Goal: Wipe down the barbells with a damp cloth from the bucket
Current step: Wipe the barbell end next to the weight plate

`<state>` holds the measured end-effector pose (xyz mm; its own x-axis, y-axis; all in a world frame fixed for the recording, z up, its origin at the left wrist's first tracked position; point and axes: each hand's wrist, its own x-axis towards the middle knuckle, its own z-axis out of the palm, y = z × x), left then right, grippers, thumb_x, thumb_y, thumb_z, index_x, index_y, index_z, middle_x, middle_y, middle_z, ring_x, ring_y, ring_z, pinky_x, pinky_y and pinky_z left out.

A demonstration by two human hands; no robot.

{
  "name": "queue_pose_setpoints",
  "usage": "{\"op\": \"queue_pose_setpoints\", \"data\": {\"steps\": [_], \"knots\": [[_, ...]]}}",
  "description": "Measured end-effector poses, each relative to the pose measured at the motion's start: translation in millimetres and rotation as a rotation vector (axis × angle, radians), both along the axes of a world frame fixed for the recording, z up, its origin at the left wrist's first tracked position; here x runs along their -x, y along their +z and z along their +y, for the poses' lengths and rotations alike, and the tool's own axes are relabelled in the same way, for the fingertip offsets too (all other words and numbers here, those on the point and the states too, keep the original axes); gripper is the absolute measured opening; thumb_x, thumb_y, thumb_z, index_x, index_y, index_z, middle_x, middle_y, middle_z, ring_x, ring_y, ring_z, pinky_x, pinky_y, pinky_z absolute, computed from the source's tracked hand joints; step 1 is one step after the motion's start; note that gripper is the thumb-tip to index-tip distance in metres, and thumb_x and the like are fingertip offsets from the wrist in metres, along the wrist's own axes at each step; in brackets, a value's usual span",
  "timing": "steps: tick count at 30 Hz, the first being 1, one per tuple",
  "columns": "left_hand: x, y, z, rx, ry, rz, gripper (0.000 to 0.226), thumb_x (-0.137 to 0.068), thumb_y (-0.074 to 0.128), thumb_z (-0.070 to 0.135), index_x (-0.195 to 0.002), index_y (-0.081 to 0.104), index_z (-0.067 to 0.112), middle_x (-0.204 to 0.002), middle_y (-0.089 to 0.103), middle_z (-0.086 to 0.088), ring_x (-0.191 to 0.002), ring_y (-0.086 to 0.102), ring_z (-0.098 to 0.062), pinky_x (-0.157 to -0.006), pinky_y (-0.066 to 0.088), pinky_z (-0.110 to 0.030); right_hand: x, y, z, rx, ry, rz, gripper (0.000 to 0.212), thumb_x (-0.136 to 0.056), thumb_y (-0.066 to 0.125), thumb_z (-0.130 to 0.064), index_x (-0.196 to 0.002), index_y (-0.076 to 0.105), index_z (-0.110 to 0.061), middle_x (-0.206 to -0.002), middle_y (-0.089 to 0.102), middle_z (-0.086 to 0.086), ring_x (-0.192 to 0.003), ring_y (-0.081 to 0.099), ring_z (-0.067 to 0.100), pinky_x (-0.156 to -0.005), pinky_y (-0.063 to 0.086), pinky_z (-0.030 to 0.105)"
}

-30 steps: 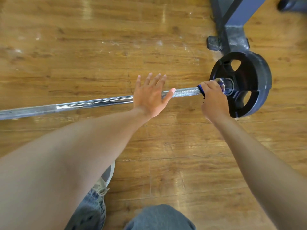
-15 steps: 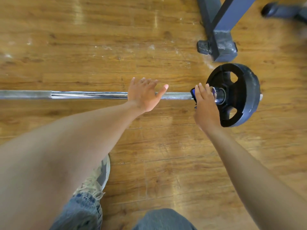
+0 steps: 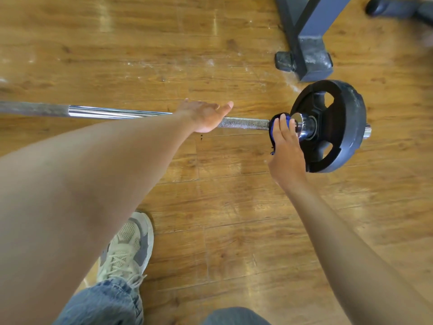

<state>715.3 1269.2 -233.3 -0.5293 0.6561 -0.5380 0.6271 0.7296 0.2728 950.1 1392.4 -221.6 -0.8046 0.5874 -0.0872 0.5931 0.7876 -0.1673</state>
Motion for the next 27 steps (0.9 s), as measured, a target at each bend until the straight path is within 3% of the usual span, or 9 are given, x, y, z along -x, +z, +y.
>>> {"op": "queue_pose_setpoints", "data": {"steps": [4, 7, 9, 12, 16, 23, 27], "knots": [[6, 0, 6, -0.054, -0.049, 0.058, 0.098, -0.083, -0.015, 0.082, -0.161, 0.021, 0.037, -0.166, 0.028, 0.001, -0.157, 0.013, -0.021, -0.126, -0.003, -0.052, 16, 8, 18, 0.017, 0.023, -0.023, 0.093, -0.086, 0.056, 0.018, -0.162, 0.01, -0.01, -0.17, 0.002, 0.002, -0.156, -0.007, 0.022, -0.122, 0.029, 0.044], [0, 2, 7, -0.145, -0.032, 0.297, 0.078, -0.098, -0.005, 0.069, -0.164, 0.006, 0.029, -0.171, 0.011, 0.003, -0.158, 0.004, -0.02, -0.126, -0.004, -0.049, 33, 11, 25, -0.001, 0.012, -0.026, 0.086, -0.089, 0.053, 0.017, -0.161, 0.013, -0.009, -0.17, 0.005, 0.004, -0.157, -0.006, 0.023, -0.126, 0.019, 0.043], [-12, 7, 16, -0.24, 0.024, 0.366, 0.076, -0.101, 0.001, 0.066, -0.164, 0.005, 0.024, -0.171, 0.011, 0.0, -0.158, 0.004, -0.021, -0.127, -0.001, -0.048, 37, 10, 26, -0.014, 0.004, -0.023, 0.084, -0.09, 0.053, 0.016, -0.161, 0.014, -0.008, -0.17, 0.006, 0.004, -0.157, -0.005, 0.024, -0.127, 0.014, 0.041], [-39, 9, 50, -0.347, 0.036, 0.261, 0.075, -0.102, 0.009, 0.066, -0.164, 0.015, 0.023, -0.17, 0.016, -0.001, -0.158, 0.009, -0.022, -0.127, 0.005, -0.047, 42, 9, 30, -0.011, 0.005, -0.018, 0.085, -0.09, 0.052, 0.016, -0.161, 0.013, -0.009, -0.17, 0.006, 0.004, -0.157, -0.006, 0.023, -0.127, 0.007, 0.039], [-43, 2, 75, -0.222, 0.043, 0.292, 0.078, -0.1, 0.005, 0.069, -0.162, 0.024, 0.026, -0.168, 0.023, -0.003, -0.157, 0.014, -0.024, -0.126, 0.006, -0.051, 50, 8, 39, -0.029, 0.04, -0.049, 0.089, -0.09, 0.056, 0.014, -0.161, 0.007, -0.007, -0.17, 0.001, 0.006, -0.156, -0.01, 0.026, -0.127, 0.004, 0.04], [-9, 2, 93, -0.178, -0.012, 0.244, 0.073, -0.103, 0.001, 0.064, -0.164, 0.014, 0.027, -0.169, 0.019, -0.006, -0.157, 0.011, -0.026, -0.127, 0.006, -0.052, 59, 4, 33, -0.007, -0.02, -0.008, 0.096, -0.086, 0.053, 0.018, -0.162, 0.001, -0.009, -0.17, -0.007, 0.005, -0.156, -0.012, 0.026, -0.126, 0.018, 0.042], [11, 2, 102, -0.163, -0.044, 0.18, 0.072, -0.102, -0.001, 0.063, -0.164, 0.009, 0.028, -0.17, 0.016, -0.003, -0.157, 0.011, -0.026, -0.126, 0.006, -0.053, 77, 13, 43, 0.013, -0.001, -0.042, 0.092, -0.09, 0.053, 0.014, -0.161, 0.0, -0.009, -0.17, -0.005, 0.007, -0.156, -0.008, 0.028, -0.126, 0.017, 0.041]]}}
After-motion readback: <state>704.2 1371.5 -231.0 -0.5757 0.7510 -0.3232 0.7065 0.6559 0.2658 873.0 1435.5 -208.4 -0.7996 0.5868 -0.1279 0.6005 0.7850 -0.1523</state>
